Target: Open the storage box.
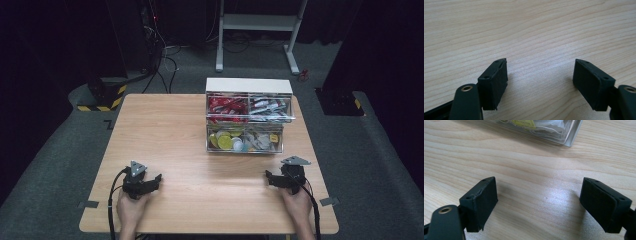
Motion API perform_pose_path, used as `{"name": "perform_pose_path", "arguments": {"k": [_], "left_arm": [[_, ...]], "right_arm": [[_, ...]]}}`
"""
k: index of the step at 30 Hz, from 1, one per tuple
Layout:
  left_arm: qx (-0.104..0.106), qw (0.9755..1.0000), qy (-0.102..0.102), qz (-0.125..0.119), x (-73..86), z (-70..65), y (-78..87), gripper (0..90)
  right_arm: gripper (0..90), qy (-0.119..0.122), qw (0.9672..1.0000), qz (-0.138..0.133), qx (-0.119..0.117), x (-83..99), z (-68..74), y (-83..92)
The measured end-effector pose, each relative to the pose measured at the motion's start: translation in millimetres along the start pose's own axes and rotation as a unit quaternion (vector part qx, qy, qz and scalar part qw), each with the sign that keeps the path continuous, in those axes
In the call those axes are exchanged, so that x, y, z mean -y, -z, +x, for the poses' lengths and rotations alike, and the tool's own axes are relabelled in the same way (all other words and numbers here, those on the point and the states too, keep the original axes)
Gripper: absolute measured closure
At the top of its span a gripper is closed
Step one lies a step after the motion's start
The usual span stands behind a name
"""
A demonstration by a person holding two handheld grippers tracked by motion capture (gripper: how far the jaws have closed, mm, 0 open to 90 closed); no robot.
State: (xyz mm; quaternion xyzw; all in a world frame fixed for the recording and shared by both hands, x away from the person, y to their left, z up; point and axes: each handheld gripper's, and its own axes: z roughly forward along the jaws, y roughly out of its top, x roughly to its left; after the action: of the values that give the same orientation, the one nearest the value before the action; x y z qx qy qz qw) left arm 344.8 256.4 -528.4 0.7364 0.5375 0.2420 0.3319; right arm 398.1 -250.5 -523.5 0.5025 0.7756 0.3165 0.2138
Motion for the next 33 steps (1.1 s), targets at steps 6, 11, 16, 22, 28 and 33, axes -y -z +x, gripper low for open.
{"name": "perform_pose_path", "arguments": {"k": [6, 11, 16, 22, 28, 33], "left_arm": [[0.0, 1.0, 0.0, 0.0, 0.0, 0.0, 0.0, 28.3], [0.0, 1.0, 0.0, 0.0, 0.0, 0.0, 0.0, 28.3], [0.001, 1.0, -0.002, -0.002, 0.1, -0.5, -0.2, 28.0], [0.002, 1.0, -0.005, -0.002, 0.1, -0.5, -0.2, 28.0], [0.001, 1.0, -0.003, -0.002, 0.3, -0.8, 0.0, 28.1], [0.002, 1.0, -0.002, -0.001, 0.2, -0.6, 0.2, 28.5]], "right_arm": [[14.3, 0.0, 1.0, 0.0, 0.0, 0.0, 0.0, 0.0], [14.3, -0.001, 1.0, 0.001, 0.0, 0.0, 0.3, 0.1], [15.9, -0.003, 1.0, 0.0, 0.002, -0.1, -0.1, 0.2], [18.1, -0.012, 0.9999, -0.003, 0.012, 0.8, 1.0, 1.2], [25.7, 0.006, 1.0, -0.007, -0.004, 1.8, 0.6, 3.3], [38.7, 0.012, 0.9997, -0.017, -0.009, 2.0, 3.4, 4.3]]}}
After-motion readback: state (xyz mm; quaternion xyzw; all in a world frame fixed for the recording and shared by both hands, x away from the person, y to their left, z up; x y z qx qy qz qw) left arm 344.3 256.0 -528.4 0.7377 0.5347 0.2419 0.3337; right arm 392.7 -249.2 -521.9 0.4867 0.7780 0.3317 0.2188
